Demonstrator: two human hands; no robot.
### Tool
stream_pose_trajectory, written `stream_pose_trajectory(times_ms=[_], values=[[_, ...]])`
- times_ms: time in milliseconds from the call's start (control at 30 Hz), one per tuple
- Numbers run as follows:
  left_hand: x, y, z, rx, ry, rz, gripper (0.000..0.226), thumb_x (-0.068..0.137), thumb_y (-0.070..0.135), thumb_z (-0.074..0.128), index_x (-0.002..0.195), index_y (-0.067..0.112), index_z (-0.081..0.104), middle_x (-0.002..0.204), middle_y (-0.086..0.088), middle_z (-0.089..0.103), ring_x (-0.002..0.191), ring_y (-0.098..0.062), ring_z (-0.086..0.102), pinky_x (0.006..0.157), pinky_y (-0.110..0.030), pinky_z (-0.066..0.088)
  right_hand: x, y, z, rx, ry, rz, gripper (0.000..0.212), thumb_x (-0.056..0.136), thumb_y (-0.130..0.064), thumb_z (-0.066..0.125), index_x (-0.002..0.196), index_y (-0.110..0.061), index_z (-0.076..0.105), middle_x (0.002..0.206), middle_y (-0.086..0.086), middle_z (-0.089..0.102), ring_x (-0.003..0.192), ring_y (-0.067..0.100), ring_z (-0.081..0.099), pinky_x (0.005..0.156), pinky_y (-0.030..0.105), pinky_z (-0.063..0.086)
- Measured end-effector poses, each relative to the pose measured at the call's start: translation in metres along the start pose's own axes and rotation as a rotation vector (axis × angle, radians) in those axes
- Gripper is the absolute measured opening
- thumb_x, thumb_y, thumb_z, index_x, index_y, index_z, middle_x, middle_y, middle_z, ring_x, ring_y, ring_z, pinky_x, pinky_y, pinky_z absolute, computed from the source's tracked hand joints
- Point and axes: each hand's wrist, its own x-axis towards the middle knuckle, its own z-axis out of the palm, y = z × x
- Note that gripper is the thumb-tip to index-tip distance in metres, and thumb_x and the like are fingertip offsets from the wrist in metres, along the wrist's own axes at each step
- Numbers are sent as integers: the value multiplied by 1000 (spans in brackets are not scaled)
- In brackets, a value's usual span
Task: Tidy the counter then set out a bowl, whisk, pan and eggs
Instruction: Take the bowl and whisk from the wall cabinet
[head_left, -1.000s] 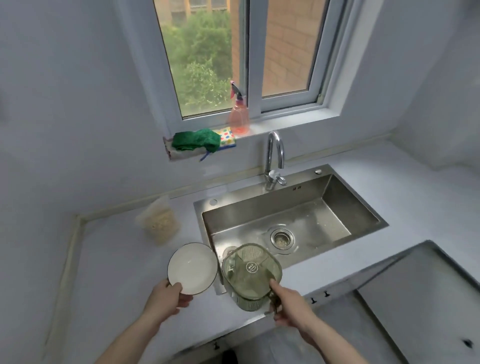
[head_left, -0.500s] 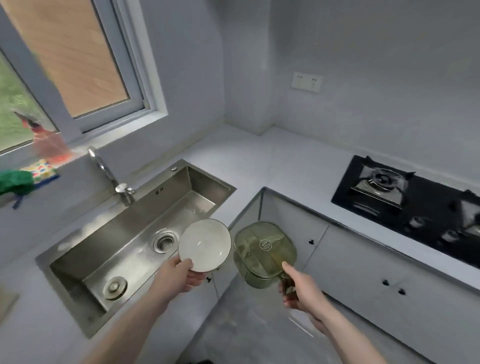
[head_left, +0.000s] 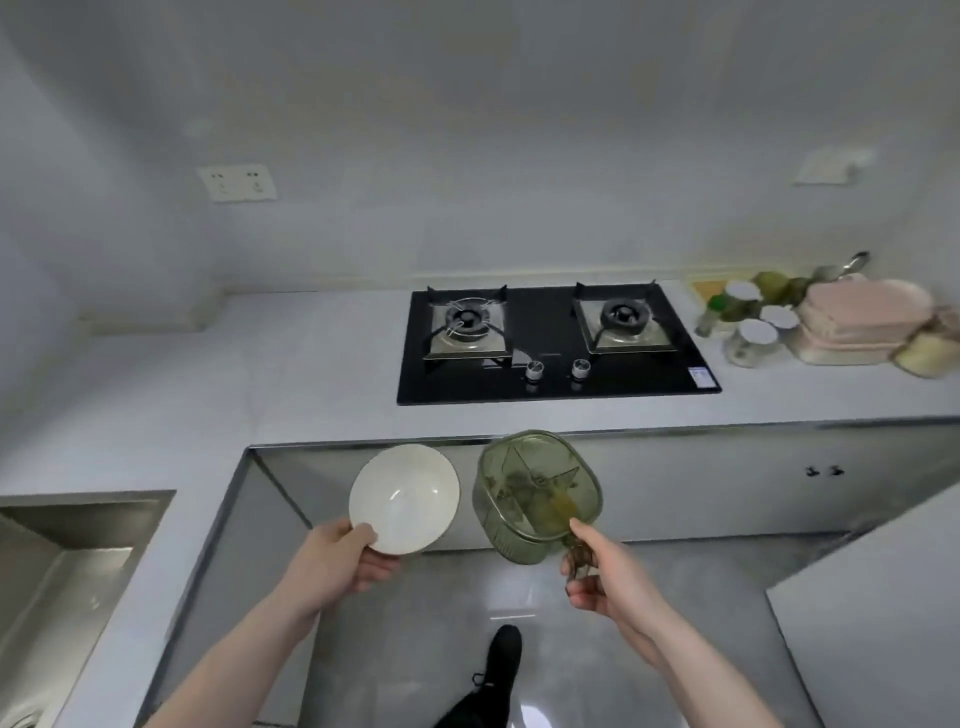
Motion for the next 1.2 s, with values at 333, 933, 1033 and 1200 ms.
stream_pose_trajectory(times_ms=[333, 933, 1033, 1200], values=[[116, 135, 123, 136, -251, 111, 21, 99, 14, 45, 108, 7, 62, 82, -12, 78, 79, -26, 75, 67, -32, 52, 72, -79, -108, 158, 276, -24, 30, 101, -34, 58, 94, -6, 64, 72, 8, 64, 54, 18, 47, 47, 25, 50], [216, 256, 385, 292, -543, 103, 25, 95, 12, 43, 114, 5, 59, 85, -17, 77, 71, -23, 70, 57, -28, 44, 140, -110, -341, 383, 524, -15, 35, 99, -37, 59, 107, -5, 68, 81, 10, 71, 60, 19, 51, 61, 31, 56], [215, 271, 439, 296, -520, 88, 21, 98, 9, 43, 111, 4, 58, 83, -16, 78, 66, -22, 70, 56, -26, 45, 155, -121, -396, 363, 523, -10, 32, 99, -36, 60, 109, -6, 68, 83, 10, 72, 58, 18, 52, 59, 31, 56], [216, 285, 518, 294, -481, 31, 22, 97, 6, 39, 110, 6, 58, 83, -19, 77, 64, -25, 65, 53, -25, 42, 173, -138, -477, 323, 515, 11, 31, 100, -31, 61, 107, -2, 68, 86, 13, 71, 61, 19, 55, 58, 31, 57]])
